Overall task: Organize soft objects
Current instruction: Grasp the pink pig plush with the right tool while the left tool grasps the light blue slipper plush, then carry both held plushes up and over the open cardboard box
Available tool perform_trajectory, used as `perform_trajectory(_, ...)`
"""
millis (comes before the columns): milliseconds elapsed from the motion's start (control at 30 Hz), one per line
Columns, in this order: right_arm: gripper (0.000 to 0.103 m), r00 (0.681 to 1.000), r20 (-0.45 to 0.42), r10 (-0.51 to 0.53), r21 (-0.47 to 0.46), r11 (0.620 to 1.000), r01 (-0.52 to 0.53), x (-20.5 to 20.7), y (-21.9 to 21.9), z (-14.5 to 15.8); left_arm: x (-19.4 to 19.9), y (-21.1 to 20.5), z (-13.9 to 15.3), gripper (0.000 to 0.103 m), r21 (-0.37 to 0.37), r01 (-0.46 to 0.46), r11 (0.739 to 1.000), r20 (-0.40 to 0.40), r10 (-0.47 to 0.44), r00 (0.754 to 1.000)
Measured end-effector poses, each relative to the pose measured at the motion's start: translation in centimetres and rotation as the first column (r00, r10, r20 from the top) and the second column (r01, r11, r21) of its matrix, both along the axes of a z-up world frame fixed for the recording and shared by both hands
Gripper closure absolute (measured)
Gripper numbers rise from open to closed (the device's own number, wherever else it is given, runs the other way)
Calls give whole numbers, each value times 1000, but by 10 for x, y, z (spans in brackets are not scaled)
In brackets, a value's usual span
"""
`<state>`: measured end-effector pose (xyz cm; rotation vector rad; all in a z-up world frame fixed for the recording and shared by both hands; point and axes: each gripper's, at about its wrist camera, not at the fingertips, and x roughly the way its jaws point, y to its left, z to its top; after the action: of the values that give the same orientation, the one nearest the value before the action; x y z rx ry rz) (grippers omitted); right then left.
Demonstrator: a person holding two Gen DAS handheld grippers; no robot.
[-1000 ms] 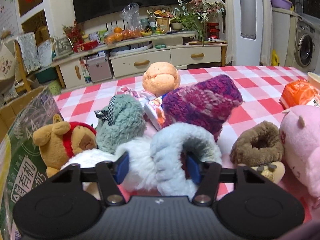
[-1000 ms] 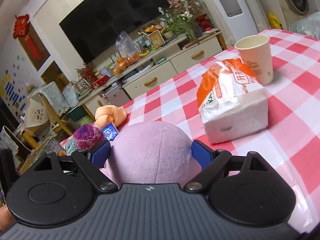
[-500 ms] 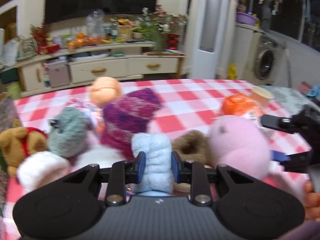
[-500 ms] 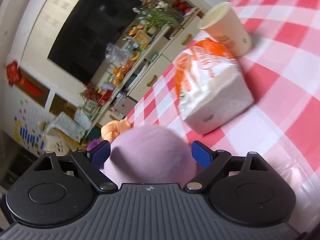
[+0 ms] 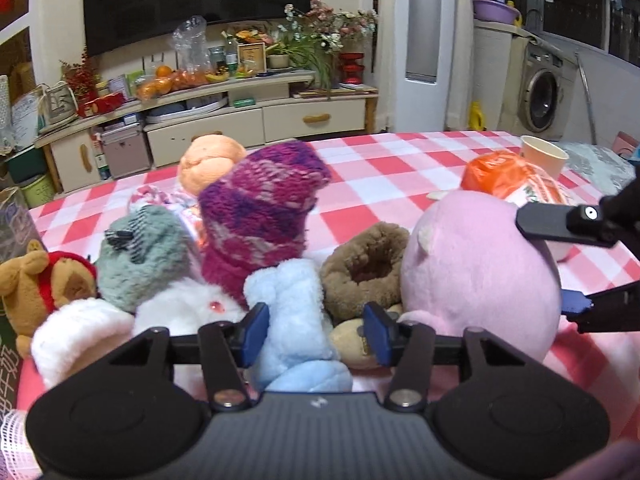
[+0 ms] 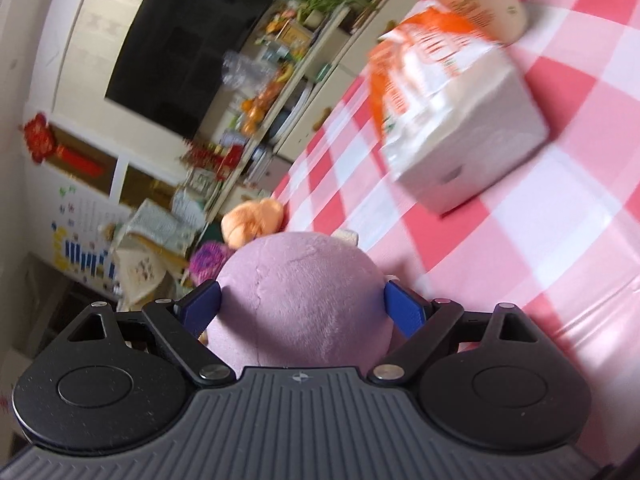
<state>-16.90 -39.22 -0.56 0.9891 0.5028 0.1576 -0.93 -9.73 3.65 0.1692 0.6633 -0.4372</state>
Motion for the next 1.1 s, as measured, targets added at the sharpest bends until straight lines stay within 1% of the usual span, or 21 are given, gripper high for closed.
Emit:
perform_trajectory(33, 0, 1000, 4, 11, -20, 1000, -11, 2, 4, 3, 1, 1, -1, 45, 2, -8, 1000, 3, 8, 1000)
perform_trajectory(67, 0, 1000, 7, 20, -30, 999, -20, 14, 3, 5, 2, 3, 0, 41, 3, -15, 1000, 3, 15, 1000)
perform_trajectory(133, 0, 999, 3, 41, -29, 999, -40, 28, -2, 6, 3, 8, 0, 35, 8, -34, 999, 9, 34, 999)
perform_trajectory(233, 0, 997, -15, 80, -5, 997, -80, 40, -6, 4, 8, 16, -1, 34, 6, -87, 996, 4, 87, 996)
perform_trajectory(300, 0, 994, -20, 103, -4, 995, -103, 45, -7, 4, 10, 21, -1, 35, -4, -94, 996, -2, 94, 996)
perform_trajectory(333, 0, 993, -20, 114, -11, 993, -114, 46, -6, 5, 11, 24, -2, 37, -12, -97, 995, -6, 97, 995)
perform_trajectory(367, 0, 993, -19, 120, -20, 993, -121, 52, -4, 7, 12, 27, -2, 43, -21, -101, 995, -13, 100, 995)
perform_trajectory(400, 0, 993, -15, 121, -29, 992, -121, 55, -1, 7, 13, 29, -2, 45, -29, -104, 994, -19, 103, 994)
perform_trajectory(500, 0, 995, -2, 97, -49, 994, -97, 60, 3, 8, 14, 35, -4, 54, -65, -87, 994, -43, 84, 996)
perform_trajectory(567, 0, 996, 4, 88, -62, 994, -88, 59, 4, 6, 13, 37, -5, 64, -81, -78, 994, -49, 74, 996)
perform_trajectory(667, 0, 997, 8, 83, -70, 994, -82, 64, 6, 6, 12, 37, -6, 68, -100, -66, 993, -61, 60, 996)
perform_trajectory(767, 0, 994, 2, 110, -78, 991, -110, 67, 6, 7, 13, 39, -5, 72, -129, -68, 989, -84, 58, 995)
perform_trajectory(833, 0, 991, -1, 134, -89, 987, -134, 69, 6, 9, 11, 40, -5, 73, -133, -73, 988, -83, 62, 995)
perform_trajectory(933, 0, 990, 4, 140, -110, 984, -139, 70, 7, 11, 8, 43, -4, 75, -140, -79, 987, -85, 68, 994)
perform_trajectory(1100, 0, 987, 46, 156, -171, 974, -146, 71, 7, 19, 2, 48, 0, 79, -155, -75, 985, -83, 63, 995)
